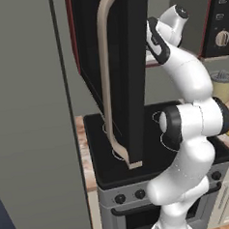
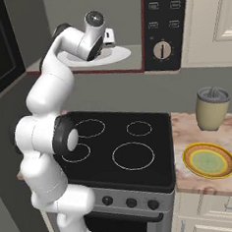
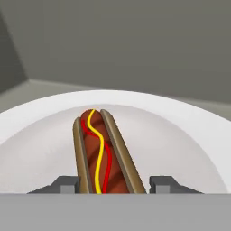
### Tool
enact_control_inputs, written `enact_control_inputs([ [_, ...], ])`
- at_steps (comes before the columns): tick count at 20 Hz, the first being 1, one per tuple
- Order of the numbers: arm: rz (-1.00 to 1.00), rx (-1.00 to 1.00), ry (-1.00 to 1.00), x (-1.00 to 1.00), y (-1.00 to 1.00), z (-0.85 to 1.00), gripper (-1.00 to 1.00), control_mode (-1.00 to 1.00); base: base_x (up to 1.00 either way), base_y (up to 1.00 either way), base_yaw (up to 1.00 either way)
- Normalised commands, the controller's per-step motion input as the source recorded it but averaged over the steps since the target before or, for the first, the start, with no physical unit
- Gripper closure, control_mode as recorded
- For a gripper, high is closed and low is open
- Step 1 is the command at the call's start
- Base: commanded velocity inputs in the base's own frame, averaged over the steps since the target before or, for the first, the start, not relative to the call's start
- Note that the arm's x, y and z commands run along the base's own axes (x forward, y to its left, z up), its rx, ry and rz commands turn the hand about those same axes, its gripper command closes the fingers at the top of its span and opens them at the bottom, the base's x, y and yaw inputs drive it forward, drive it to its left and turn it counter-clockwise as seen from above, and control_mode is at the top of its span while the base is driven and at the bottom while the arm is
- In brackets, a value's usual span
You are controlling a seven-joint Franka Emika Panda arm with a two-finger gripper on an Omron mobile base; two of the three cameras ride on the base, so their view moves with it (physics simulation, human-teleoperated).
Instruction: Pick the hot dog from the microwave and place it on plate located on the counter.
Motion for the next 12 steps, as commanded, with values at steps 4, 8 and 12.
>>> enact_control_inputs([
  [4,0.0,0.0,-0.13,-0.59,0.0,0.01,1.0,-1.0,0.0,0.0,0.0],
  [8,-0.02,0.0,-0.03,-0.56,0.0,0.29,1.0,-1.0,0.0,0.0,0.0],
  [12,-0.09,0.0,0.01,-0.91,-0.07,0.49,1.0,-1.0,0.0,0.0,0.0],
])
